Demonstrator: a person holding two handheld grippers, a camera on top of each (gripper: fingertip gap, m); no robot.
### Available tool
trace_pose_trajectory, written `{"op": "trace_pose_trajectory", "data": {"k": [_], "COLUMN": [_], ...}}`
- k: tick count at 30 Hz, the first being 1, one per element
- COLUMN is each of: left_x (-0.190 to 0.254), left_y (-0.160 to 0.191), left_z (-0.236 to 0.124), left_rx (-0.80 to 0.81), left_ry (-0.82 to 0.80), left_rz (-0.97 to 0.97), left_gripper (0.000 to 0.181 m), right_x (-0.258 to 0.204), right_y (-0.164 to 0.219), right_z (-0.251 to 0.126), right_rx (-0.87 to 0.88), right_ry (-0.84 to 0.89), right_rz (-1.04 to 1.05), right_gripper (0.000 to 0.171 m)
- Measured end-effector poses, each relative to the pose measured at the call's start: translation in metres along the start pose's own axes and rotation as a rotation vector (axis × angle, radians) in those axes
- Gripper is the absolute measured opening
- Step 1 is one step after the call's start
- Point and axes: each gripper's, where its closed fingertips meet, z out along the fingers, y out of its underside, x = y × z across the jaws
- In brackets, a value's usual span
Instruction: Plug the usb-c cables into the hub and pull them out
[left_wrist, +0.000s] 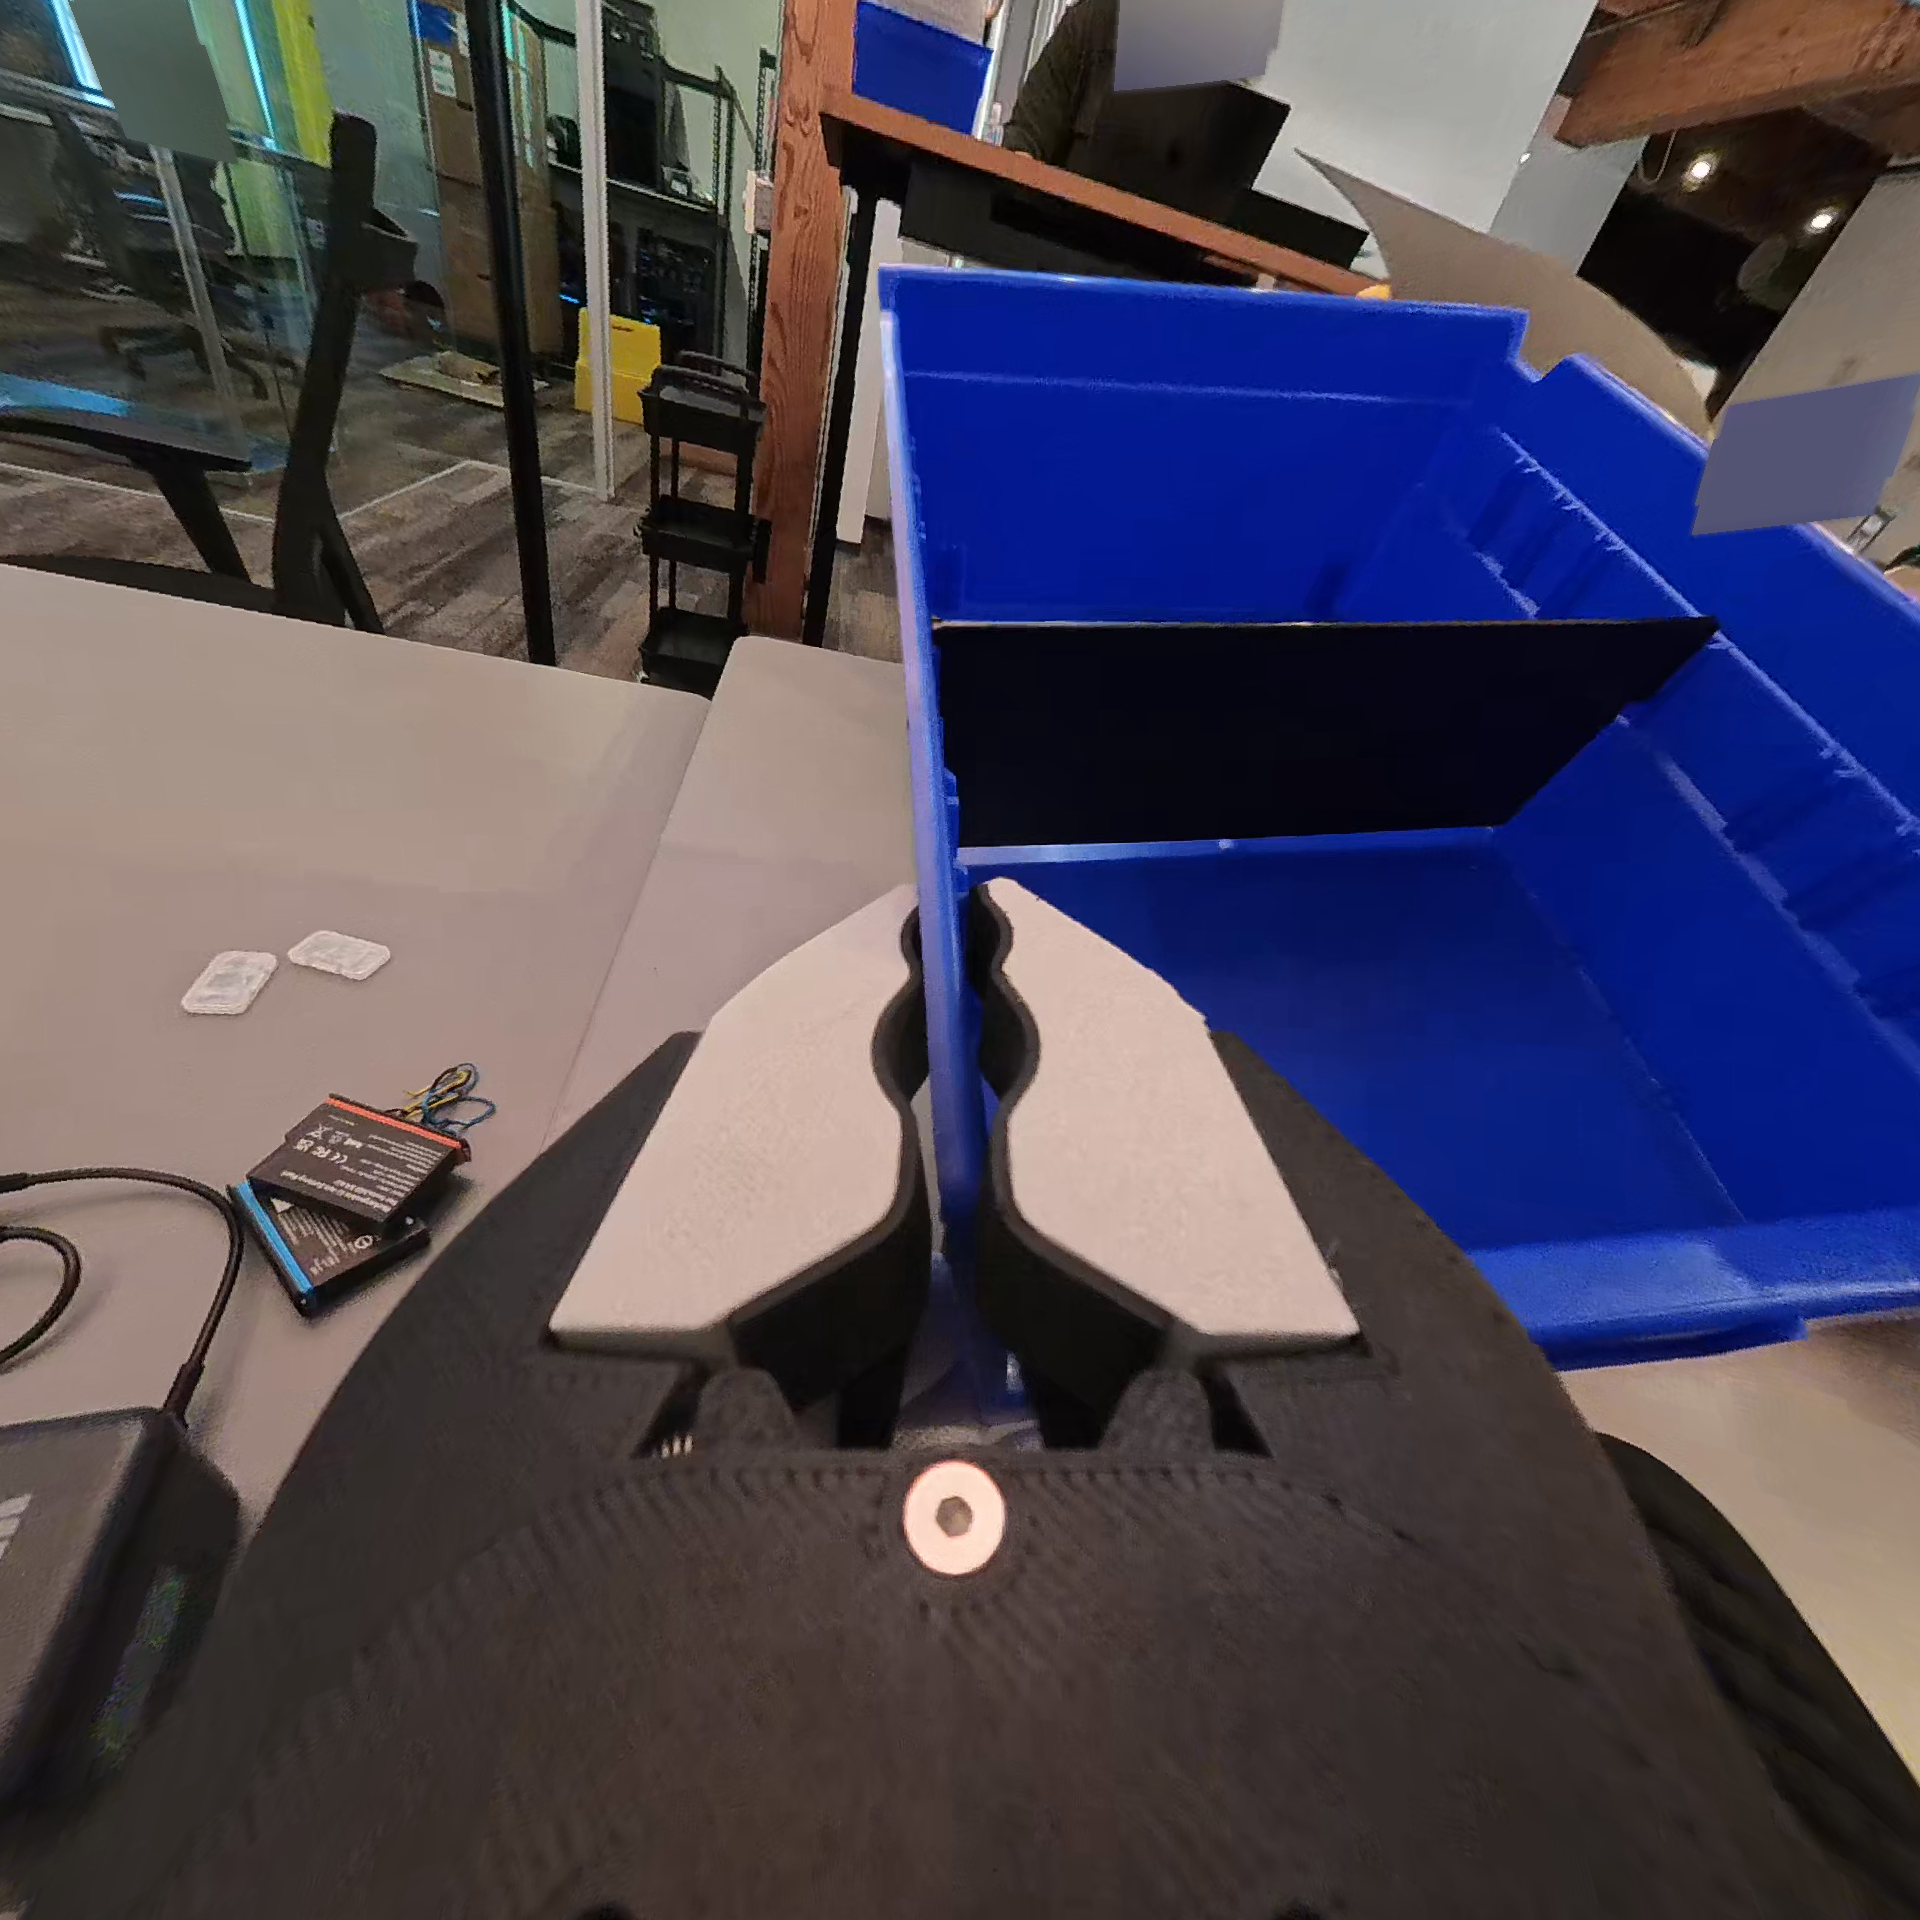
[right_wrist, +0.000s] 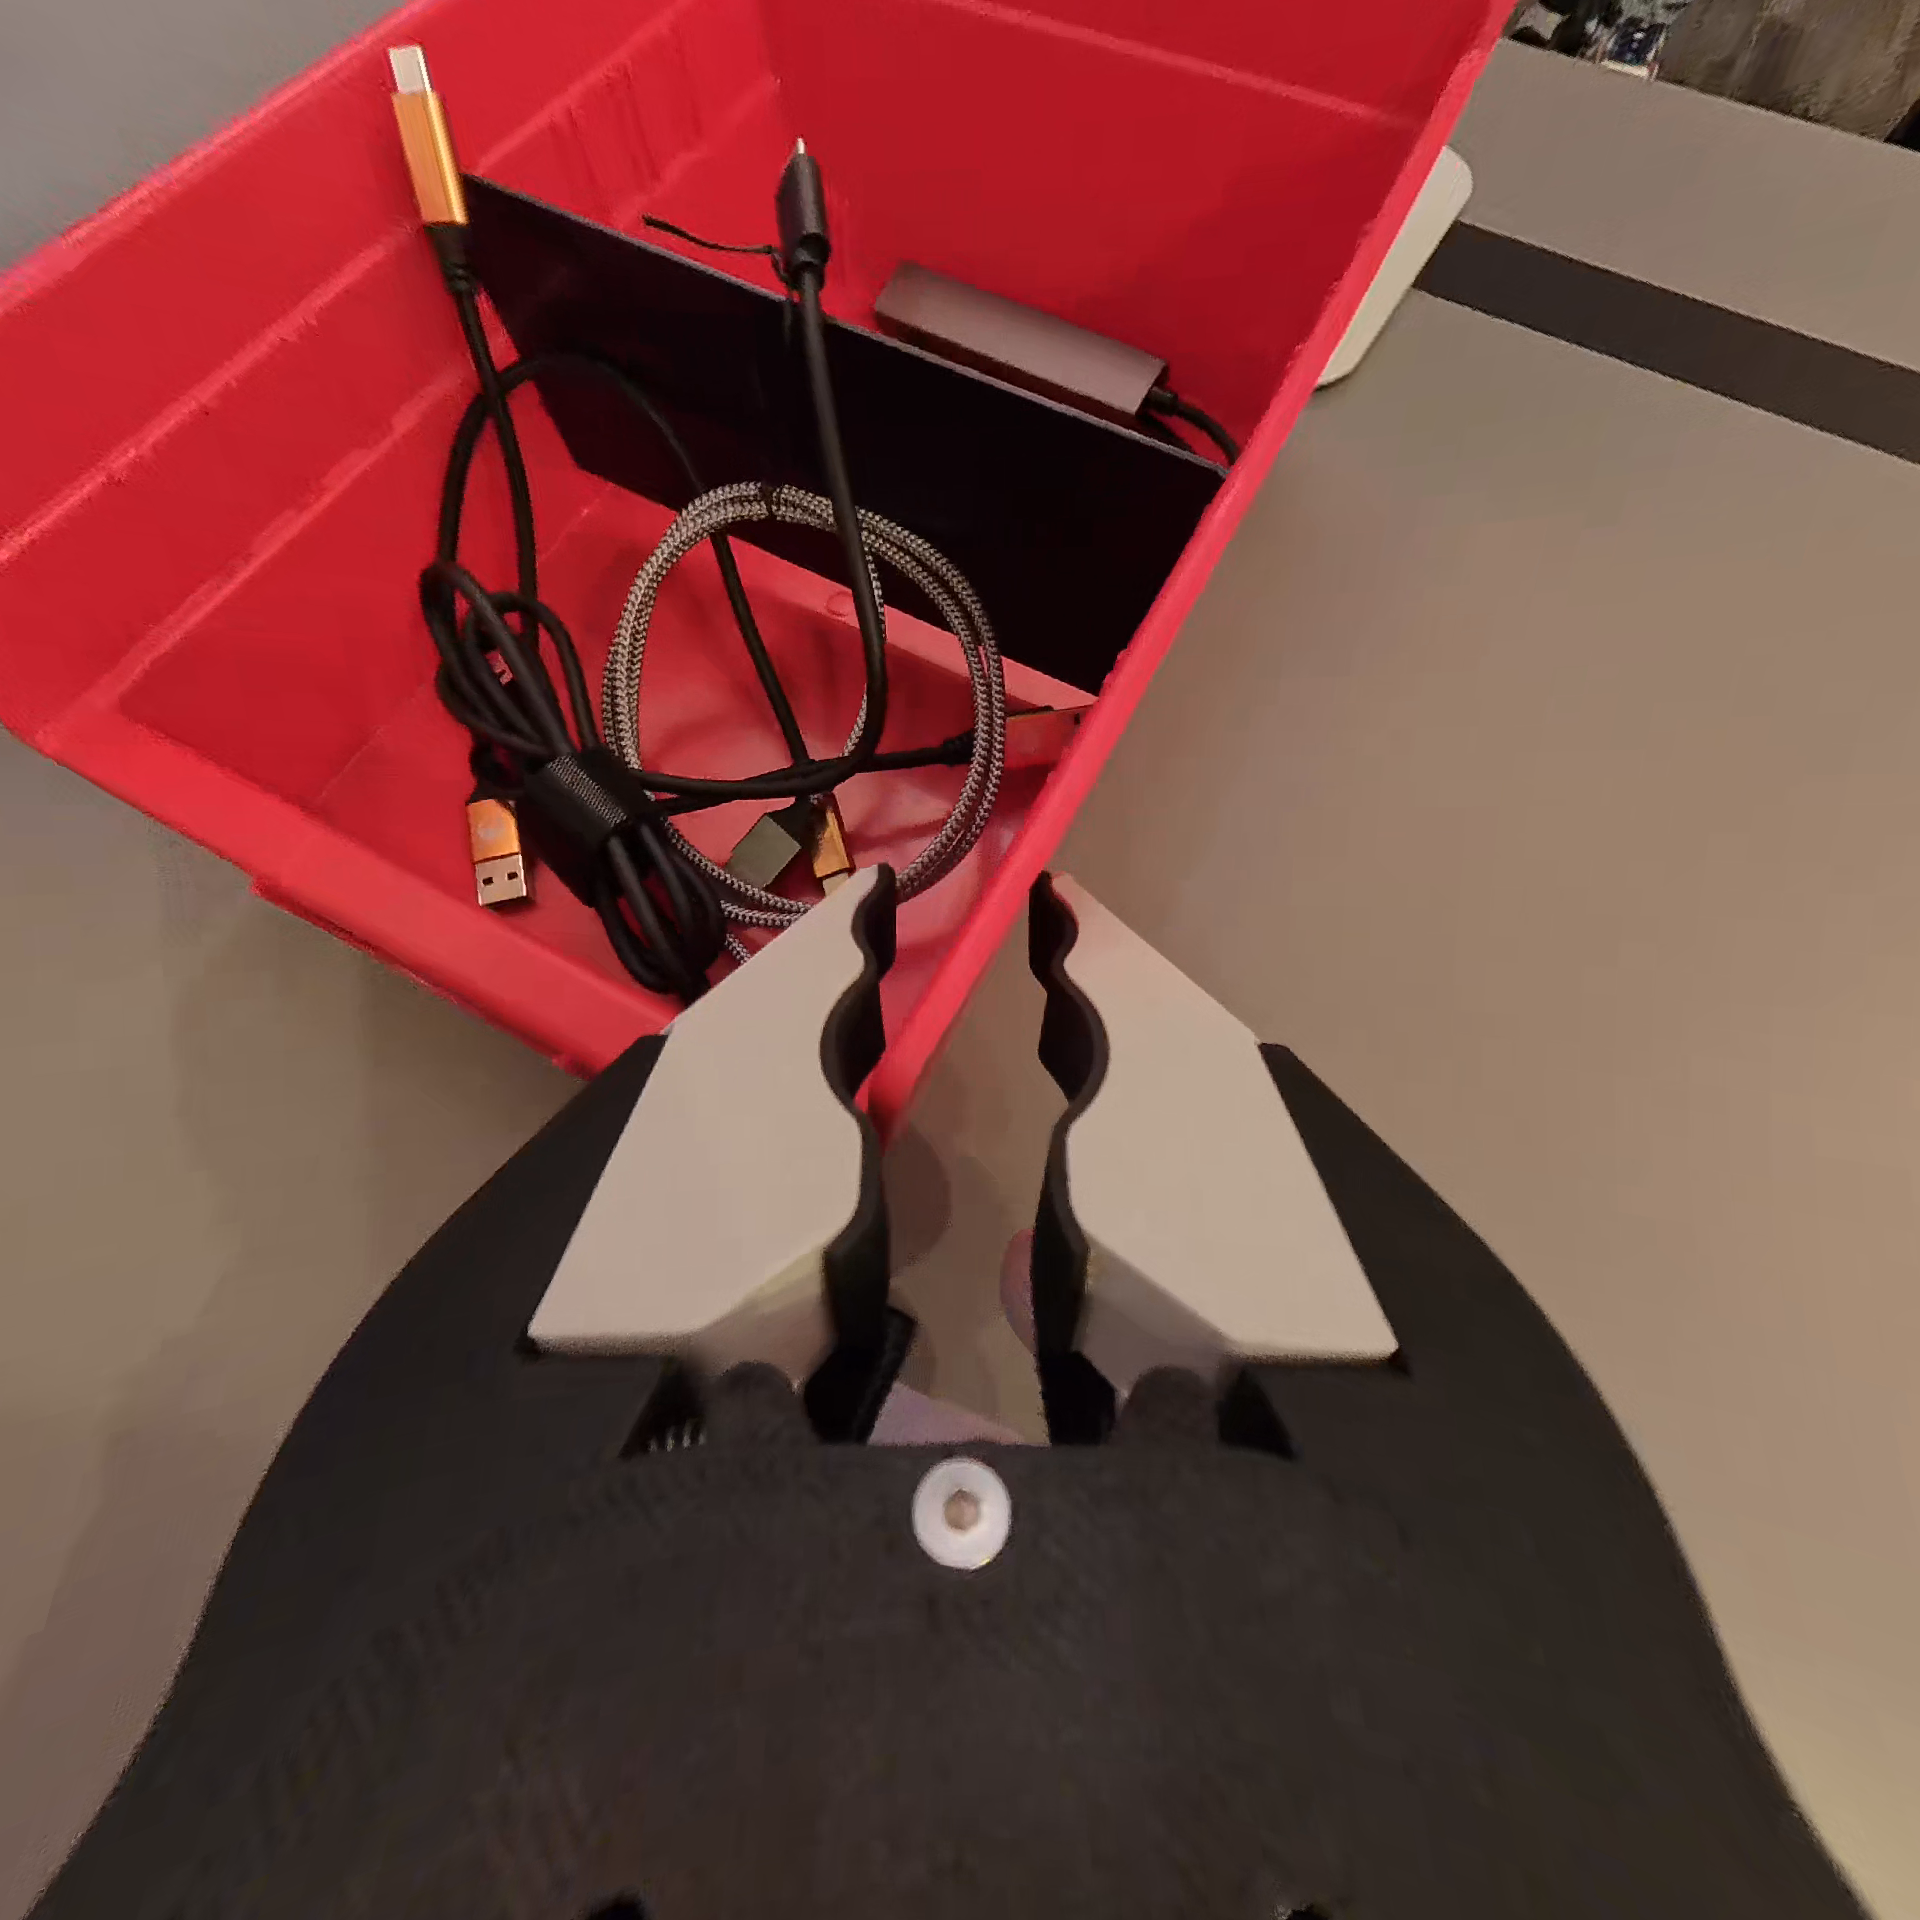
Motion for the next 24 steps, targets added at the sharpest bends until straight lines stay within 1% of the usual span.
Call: {"op": "trace_pose_trajectory", "data": {"k": [1, 8, 12, 14, 19, 23, 24], "left_x": [0.001, 0.002, -0.010, -0.018, -0.034, -0.041, -0.043], "left_y": [0.000, 0.002, -0.004, -0.009, -0.007, -0.004, -0.004], "left_z": [-0.002, -0.020, -0.034, -0.038, -0.042, -0.041, -0.041], "left_rx": [0.004, 0.030, 0.064, 0.085, 0.106, 0.106, 0.106], "left_ry": [0.004, 0.007, -0.032, -0.058, -0.080, -0.099, -0.105], "left_rz": [-0.006, -0.043, -0.041, -0.036, -0.083, -0.070, -0.065], "left_gripper": [0.005, 0.005, 0.005, 0.005, 0.005, 0.005, 0.005], "right_x": [-0.006, -0.054, -0.087, -0.106, -0.149, -0.181, -0.191], "right_y": [-0.003, -0.027, -0.041, -0.048, -0.065, -0.080, -0.083], "right_z": [0.004, 0.036, 0.055, 0.065, 0.087, 0.107, 0.114], "right_rx": [0.006, 0.022, 0.060, 0.073, 0.110, 0.143, 0.151], "right_ry": [0.007, -0.024, -0.029, -0.043, -0.069, -0.086, -0.101], "right_rz": [0.004, 0.006, 0.031, 0.051, 0.049, 0.054, 0.060], "right_gripper": [0.022, 0.026, 0.027, 0.032, 0.031, 0.033, 0.036]}}
